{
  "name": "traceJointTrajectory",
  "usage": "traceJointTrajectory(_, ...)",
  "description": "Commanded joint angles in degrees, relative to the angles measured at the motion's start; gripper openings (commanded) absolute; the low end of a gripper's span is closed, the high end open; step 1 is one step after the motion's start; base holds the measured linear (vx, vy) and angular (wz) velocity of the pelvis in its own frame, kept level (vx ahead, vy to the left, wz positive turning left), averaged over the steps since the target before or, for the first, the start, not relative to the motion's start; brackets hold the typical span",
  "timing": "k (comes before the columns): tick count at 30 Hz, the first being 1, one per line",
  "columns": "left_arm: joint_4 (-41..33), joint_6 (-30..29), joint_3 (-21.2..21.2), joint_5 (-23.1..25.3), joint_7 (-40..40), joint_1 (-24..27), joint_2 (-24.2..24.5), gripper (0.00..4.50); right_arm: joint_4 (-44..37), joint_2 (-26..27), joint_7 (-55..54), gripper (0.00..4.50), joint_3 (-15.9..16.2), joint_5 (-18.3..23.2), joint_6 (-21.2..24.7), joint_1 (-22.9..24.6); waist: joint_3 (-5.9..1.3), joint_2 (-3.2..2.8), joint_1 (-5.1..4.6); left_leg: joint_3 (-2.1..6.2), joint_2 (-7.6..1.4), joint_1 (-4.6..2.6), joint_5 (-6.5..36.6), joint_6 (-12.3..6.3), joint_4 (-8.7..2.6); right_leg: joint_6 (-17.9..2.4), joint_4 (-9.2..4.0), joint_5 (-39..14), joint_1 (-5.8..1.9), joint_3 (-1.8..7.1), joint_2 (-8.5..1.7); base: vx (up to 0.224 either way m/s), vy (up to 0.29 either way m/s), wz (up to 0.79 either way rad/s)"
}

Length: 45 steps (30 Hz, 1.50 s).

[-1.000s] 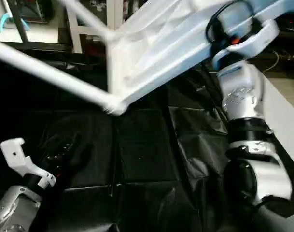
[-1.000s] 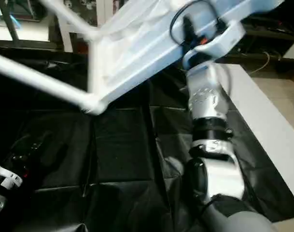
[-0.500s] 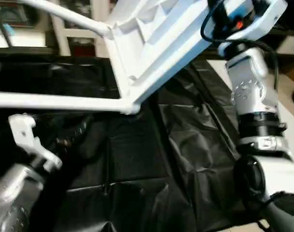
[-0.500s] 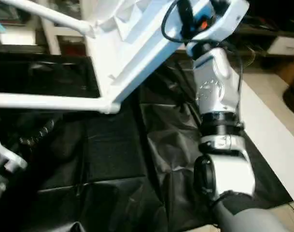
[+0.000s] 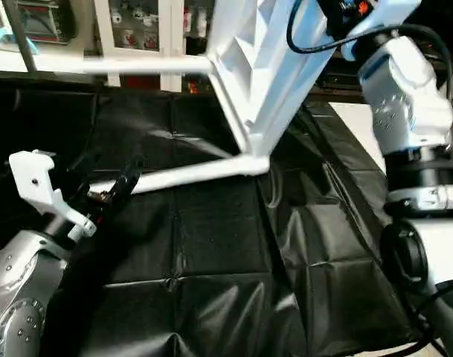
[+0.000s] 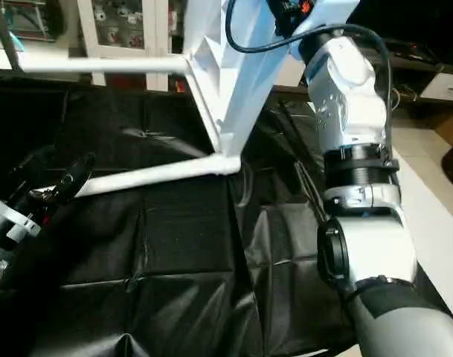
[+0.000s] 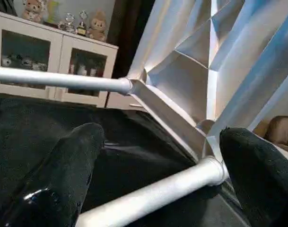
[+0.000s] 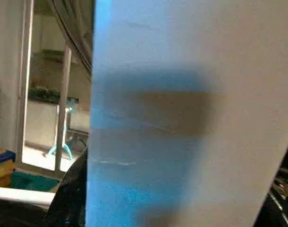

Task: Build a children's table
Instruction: Flip table

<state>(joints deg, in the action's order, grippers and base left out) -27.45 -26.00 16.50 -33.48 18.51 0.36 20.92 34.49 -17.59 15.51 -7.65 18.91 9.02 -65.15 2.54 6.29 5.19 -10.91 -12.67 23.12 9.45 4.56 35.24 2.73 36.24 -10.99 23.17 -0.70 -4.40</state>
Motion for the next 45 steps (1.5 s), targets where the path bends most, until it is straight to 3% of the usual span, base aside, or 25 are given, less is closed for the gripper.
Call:
traceJointTrajectory(1,-1.13,-0.58,-0.91,0.88,0.02,0.07,0.36,4.37,-0.40,-2.03,-0.89,1.97,-0.30,-1.79,1.68,-0.16,-3.51,-1.59,-0.44,-0.17,0.18,-2.25,14.00,5.56,-4.12,-5.92,-3.18,-6.71,-0.95,0.48,-0.81,0.000,0.000,0.00)
traceJointTrajectory(7,-1.03,-0.66,-1.69,1.35,0.18,-0.46,1.04,4.37,-1.37,-3.68,0.22,1.97,1.42,-3.68,3.75,-0.73,-3.48,-1.51,-0.47,-0.13,0.18,-2.40,15.91,5.97,-4.15,-5.40,-3.37,-8.45,-0.73,0.45,-0.73,0.000,0.000,0.00)
traceJointTrajectory(11,-0.76,-1.09,-2.14,1.58,0.32,-1.64,1.65,4.37,-2.75,-5.61,5.76,1.97,4.78,-5.34,5.66,-1.60,-3.51,-1.36,-0.56,-0.01,0.19,-2.23,16.65,5.99,-4.15,-5.53,-3.32,-8.69,-0.87,0.42,-0.69,0.000,0.000,0.00)
traceJointTrajectory(12,-0.72,-1.16,-2.50,1.97,0.31,-2.08,1.95,4.37,-2.95,-7.10,7.74,1.97,6.86,-7.78,4.00,-2.40,-3.58,-1.32,-0.59,0.00,0.16,-2.17,16.27,5.88,-4.09,-5.58,-3.30,-8.39,-0.94,0.42,-0.78,0.000,0.000,0.00)
traceJointTrajectory(19,-0.71,-1.21,-3.31,2.31,0.17,-2.12,2.09,4.37,-1.32,-9.66,9.83,1.97,9.91,-12.09,-0.53,-6.75,-3.77,-0.78,-0.71,-0.41,0.26,-1.62,10.96,4.13,-3.48,-7.24,-2.76,-5.03,-1.22,0.67,-0.81,0.000,0.000,0.00)
traceJointTrajectory(23,-1.34,-2.01,-3.97,2.46,0.87,-1.60,2.97,4.37,0.09,-11.06,10.74,1.97,12.22,-15.34,-2.90,-8.78,-3.84,-0.79,-0.35,-0.74,0.30,-1.62,7.51,2.73,-3.14,-7.81,-2.43,-1.09,-1.05,0.78,-0.55,0.000,0.000,0.00)
traceJointTrajectory(26,-1.66,-2.45,-4.70,3.19,1.31,-1.26,3.91,4.37,2.29,-11.76,11.30,1.99,13.95,-17.81,-5.00,-11.10,-3.79,-0.60,-0.40,-0.82,0.21,-1.47,7.59,2.29,-2.97,-8.19,-2.32,-1.88,-1.04,0.81,-0.65,0.000,0.000,0.00)
traceJointTrajectory(27,-1.61,-2.26,-5.03,3.91,1.36,-1.06,4.13,4.37,4.16,-12.24,11.58,2.00,15.37,-19.91,-6.82,-13.14,-3.74,-0.26,-0.49,-0.91,0.21,-1.35,7.51,2.00,-2.92,-8.22,-2.41,-2.30,-1.03,0.82,-0.58,0.000,0.000,0.00)
traceJointTrajectory(29,-1.55,-2.07,-5.06,4.16,1.23,-0.97,4.04,4.37,5.29,-12.52,11.65,2.01,16.31,-21.13,-8.02,-14.37,-3.77,-0.31,-0.42,-0.84,0.18,-1.08,6.62,1.71,-2.80,-8.35,-2.16,-2.04,-0.98,0.80,-0.65,0.000,0.000,0.00)
traceJointTrajectory(33,-1.82,-1.74,-5.06,4.24,0.61,-0.47,3.89,4.37,8.83,-12.72,11.64,2.05,18.61,-23.83,-11.32,-17.96,-3.37,0.00,-0.49,-0.94,0.15,-0.84,9.22,1.77,-2.79,-7.37,-2.48,-6.33,-0.57,0.92,-0.75,0.000,0.000,0.00)
traceJointTrajectory(41,-1.44,-1.04,-5.28,5.82,0.38,-0.66,3.79,4.37,11.76,-14.46,10.74,2.09,23.18,-30.52,-17.95,-20.94,-3.00,-0.20,-0.59,-0.77,0.06,-0.94,14.23,3.06,-2.83,-5.63,-2.98,-12.63,0.15,0.91,-0.73,0.000,0.000,0.00)
traceJointTrajectory(43,-1.31,-1.08,-5.29,5.85,0.56,-0.79,3.87,4.37,14.23,-14.95,12.80,2.10,25.58,-32.95,-20.99,-22.88,-2.88,-0.33,-0.67,-0.75,0.10,-0.87,15.50,3.23,-2.85,-5.34,-3.07,-13.82,0.28,0.92,-0.68,0.000,0.000,0.00)
traceJointTrajectory(45,-1.32,-1.17,-5.38,5.85,0.65,-0.84,3.95,4.37,15.41,-15.06,14.80,2.10,26.65,-33.68,-22.18,-23.74,-2.62,-0.31,-0.87,-0.65,0.10,-0.80,18.79,3.55,-2.85,-4.89,-3.35,-17.24,0.65,0.89,-0.64,0.000,0.000,0.00)
